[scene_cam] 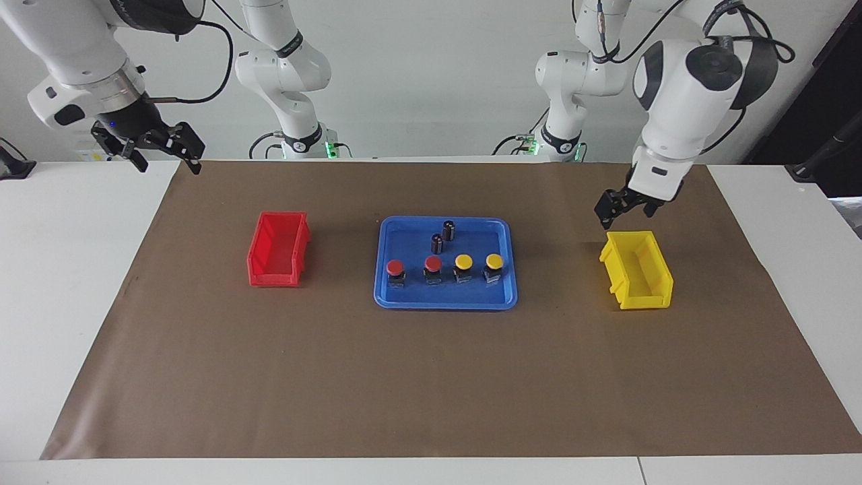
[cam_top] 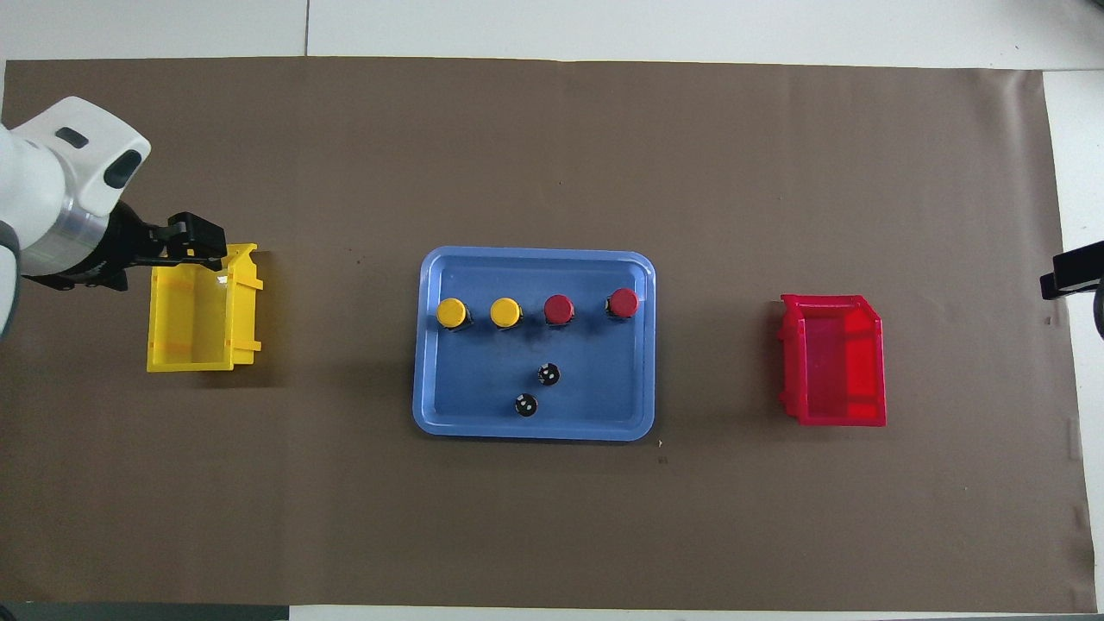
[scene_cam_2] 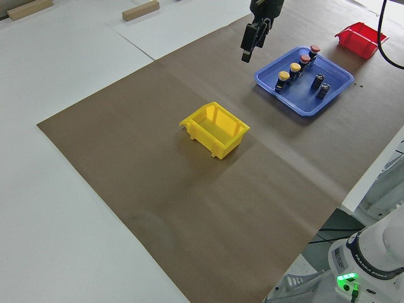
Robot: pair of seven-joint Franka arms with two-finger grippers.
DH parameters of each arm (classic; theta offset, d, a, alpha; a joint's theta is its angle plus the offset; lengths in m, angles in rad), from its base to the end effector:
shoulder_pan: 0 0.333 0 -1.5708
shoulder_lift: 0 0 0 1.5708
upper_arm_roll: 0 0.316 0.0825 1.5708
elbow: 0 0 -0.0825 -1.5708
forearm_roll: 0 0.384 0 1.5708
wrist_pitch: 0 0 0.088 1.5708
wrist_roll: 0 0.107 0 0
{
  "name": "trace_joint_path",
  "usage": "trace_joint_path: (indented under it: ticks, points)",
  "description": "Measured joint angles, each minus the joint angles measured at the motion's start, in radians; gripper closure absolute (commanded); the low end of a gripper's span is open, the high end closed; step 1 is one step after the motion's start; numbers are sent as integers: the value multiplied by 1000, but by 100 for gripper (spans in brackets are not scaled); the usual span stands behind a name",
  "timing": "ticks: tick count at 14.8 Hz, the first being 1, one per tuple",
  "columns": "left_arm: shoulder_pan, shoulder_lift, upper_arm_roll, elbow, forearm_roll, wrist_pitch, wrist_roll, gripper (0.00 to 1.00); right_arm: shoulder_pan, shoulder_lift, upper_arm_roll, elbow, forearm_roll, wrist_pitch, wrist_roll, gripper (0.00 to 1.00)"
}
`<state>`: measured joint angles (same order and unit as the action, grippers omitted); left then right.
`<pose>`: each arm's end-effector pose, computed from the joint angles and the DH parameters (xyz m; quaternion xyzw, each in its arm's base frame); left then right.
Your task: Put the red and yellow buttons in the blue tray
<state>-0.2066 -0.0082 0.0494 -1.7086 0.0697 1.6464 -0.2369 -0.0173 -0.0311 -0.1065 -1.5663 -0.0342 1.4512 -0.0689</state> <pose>0.5478 -0.0797 0.5705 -0.9984 -0.0362 0.0197 0.0391 0.5275 -0.0706 0.6335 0.9986 -0.0286 -0.0434 0.0113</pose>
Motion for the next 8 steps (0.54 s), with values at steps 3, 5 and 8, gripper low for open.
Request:
trace_joint_path:
  ticks: [3,5,8]
  points:
    - [60,-3,1,43,-43,-33,201,0,0,0,0,0,0,0,0,0]
    - [63,-3,-3,65,-59,-33,230,0,0,0,0,0,0,0,0,0]
    - [55,-3,-22,90,-61,-34,233,0,0,0,-1,0,0,0,0,0]
